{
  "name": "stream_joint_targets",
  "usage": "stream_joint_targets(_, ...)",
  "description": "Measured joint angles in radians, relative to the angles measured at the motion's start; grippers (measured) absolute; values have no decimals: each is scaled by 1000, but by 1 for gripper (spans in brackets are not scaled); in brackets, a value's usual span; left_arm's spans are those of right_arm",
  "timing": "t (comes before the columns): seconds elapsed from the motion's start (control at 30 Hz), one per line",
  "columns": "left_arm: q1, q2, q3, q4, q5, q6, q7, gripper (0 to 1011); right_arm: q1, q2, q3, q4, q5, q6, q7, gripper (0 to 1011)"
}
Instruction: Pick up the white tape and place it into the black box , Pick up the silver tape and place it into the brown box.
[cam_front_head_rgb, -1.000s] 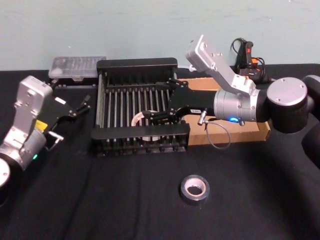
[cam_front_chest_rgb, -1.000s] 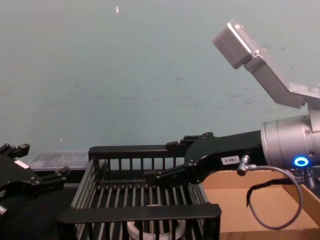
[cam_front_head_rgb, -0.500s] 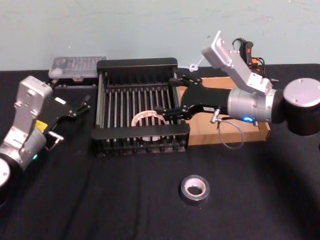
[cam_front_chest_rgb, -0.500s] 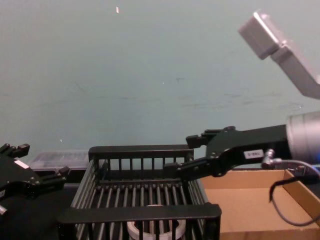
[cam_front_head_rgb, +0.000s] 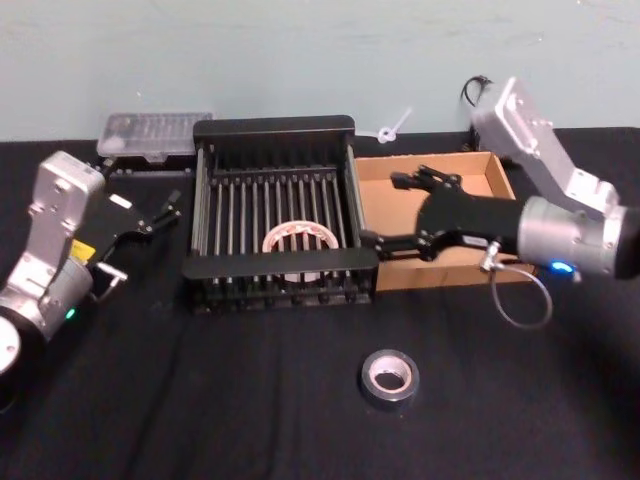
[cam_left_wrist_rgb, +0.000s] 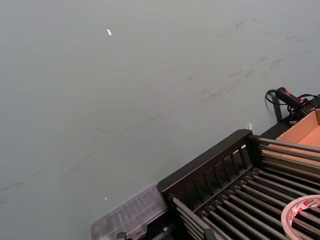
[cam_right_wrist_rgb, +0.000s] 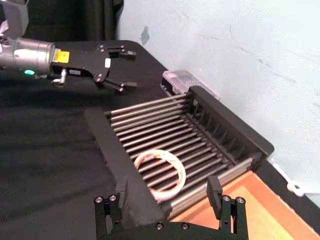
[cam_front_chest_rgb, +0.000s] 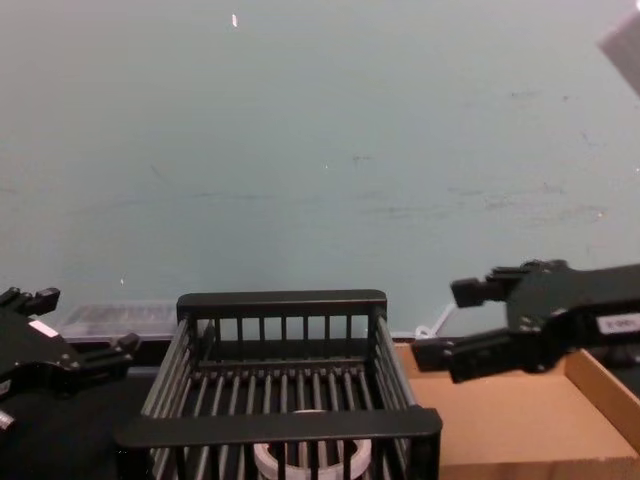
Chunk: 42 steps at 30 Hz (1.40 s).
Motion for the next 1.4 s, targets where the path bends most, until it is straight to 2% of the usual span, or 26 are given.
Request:
stream_joint_targets(0.33, 0, 0, 0, 0, 0, 0, 0, 1002, -102, 101, 36, -96, 40, 32, -6, 1002)
stream_joint_targets(0.57, 0, 0, 0, 0, 0, 0, 0, 1001, -156, 154, 36, -127, 60, 54, 10, 1002)
stream_joint_targets(0.8, 0, 0, 0, 0, 0, 0, 0, 1001, -168, 170, 13, -129, 61, 70, 30, 1003)
stream_joint_targets(0.93, 0, 0, 0, 0, 0, 0, 0, 1002, -164, 171, -15, -118, 52, 80, 47, 1002)
stream_joint_targets(1.4, 0, 0, 0, 0, 0, 0, 0, 1001, -129, 150, -76, -79, 7, 97, 71, 1002)
